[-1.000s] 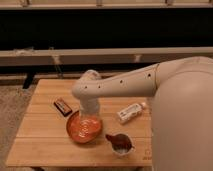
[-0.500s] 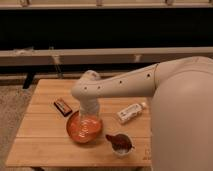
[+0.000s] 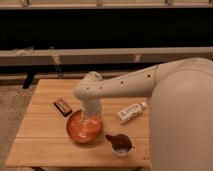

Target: Drag the ceramic bowl in a circle

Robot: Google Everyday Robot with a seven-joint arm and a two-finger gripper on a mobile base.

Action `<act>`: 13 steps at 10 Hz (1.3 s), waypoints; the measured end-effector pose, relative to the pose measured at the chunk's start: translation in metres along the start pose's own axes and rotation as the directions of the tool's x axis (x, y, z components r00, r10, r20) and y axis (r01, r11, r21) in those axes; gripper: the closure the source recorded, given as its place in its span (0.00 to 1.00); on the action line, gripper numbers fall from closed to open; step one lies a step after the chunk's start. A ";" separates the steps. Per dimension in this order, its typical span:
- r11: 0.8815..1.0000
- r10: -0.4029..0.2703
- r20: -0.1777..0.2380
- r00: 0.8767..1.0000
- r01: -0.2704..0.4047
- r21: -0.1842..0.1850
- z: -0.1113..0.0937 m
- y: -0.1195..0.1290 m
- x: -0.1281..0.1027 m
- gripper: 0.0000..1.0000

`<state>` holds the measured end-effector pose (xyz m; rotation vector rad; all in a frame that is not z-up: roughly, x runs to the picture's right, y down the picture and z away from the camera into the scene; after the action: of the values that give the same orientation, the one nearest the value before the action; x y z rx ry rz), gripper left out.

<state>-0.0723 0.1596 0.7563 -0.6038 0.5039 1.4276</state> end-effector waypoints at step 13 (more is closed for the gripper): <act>0.997 0.074 -0.098 0.992 -0.073 0.008 0.063 -0.036 0.018 0.35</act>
<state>-0.0373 0.2134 0.7950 -0.6602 0.6126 1.4709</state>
